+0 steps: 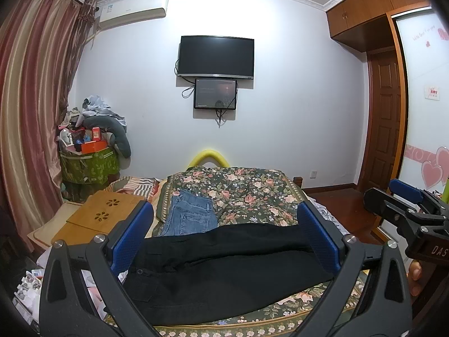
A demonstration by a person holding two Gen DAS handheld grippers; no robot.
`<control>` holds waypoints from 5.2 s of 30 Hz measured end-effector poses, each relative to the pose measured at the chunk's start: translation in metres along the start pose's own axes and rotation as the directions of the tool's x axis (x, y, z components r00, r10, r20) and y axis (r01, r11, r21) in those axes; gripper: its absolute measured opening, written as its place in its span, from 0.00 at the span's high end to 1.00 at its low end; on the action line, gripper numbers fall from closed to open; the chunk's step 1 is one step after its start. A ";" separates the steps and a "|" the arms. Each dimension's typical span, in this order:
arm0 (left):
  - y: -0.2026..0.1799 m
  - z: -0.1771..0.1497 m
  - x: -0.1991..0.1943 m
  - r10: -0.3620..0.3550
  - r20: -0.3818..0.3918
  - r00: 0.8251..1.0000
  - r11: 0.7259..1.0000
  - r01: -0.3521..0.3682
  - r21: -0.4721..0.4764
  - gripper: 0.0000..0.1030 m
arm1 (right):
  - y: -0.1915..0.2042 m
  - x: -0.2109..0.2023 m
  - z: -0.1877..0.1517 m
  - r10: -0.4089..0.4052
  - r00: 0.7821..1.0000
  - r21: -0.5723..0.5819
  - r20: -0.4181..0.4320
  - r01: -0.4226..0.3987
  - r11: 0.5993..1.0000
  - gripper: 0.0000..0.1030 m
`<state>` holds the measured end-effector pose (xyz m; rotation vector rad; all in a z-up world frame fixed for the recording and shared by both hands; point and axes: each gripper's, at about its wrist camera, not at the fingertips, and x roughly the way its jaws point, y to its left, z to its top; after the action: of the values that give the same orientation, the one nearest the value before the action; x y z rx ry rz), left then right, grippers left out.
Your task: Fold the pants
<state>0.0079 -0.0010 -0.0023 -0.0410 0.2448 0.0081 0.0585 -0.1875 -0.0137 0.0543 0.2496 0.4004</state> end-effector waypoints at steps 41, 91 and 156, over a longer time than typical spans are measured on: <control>0.036 0.009 0.084 0.025 -0.060 0.998 1.000 -0.026 -0.015 0.00 | -0.017 0.060 0.003 -0.008 0.997 -0.042 -0.077 0.005 0.999 0.00; 0.260 -0.182 0.440 0.150 -0.776 0.613 0.971 -0.237 0.000 0.82 | -0.102 0.419 -0.126 0.123 0.671 -0.123 -0.731 -0.307 0.944 0.75; 0.256 -0.169 0.156 0.195 -0.666 0.720 0.949 -0.310 -0.058 0.76 | -0.050 0.136 -0.119 0.154 0.777 -0.092 -0.611 -0.263 0.960 0.90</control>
<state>0.1154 0.2482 -0.2144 -0.1791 0.9628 0.2973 0.1683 -0.1795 -0.1648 -0.2261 0.8461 0.6588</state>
